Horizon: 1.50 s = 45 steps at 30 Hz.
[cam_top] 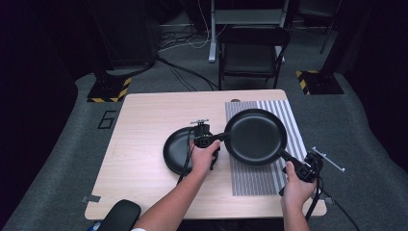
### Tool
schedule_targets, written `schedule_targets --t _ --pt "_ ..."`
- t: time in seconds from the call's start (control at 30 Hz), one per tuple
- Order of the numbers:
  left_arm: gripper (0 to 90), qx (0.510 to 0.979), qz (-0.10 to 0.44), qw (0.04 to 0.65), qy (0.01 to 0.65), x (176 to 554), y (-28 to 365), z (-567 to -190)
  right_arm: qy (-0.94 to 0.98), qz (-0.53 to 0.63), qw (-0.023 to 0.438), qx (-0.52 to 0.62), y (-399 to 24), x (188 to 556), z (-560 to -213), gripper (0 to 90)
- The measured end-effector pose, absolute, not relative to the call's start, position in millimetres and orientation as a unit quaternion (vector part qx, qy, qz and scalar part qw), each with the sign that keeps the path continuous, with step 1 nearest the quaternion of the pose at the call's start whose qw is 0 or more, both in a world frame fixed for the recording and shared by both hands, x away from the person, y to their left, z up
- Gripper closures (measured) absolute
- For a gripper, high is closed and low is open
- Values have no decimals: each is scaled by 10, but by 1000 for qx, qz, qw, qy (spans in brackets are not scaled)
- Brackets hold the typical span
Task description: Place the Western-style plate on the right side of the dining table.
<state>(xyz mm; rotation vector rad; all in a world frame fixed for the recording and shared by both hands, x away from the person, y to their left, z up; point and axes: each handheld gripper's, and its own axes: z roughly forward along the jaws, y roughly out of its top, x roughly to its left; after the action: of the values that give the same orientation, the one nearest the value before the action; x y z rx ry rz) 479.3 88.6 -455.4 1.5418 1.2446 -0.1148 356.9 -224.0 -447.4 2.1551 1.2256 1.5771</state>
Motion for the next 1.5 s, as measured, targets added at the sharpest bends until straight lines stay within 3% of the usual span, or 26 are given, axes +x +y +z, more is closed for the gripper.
schedule_targets --t 0.77,1.5 --pt "783 653 -65 524 543 4926 641 -4886 406 513 92 751 -2444 3685 -4773 830" --pt "787 655 -65 507 557 5126 523 -4941 397 505 80 762 -2545 3865 -4889 832"
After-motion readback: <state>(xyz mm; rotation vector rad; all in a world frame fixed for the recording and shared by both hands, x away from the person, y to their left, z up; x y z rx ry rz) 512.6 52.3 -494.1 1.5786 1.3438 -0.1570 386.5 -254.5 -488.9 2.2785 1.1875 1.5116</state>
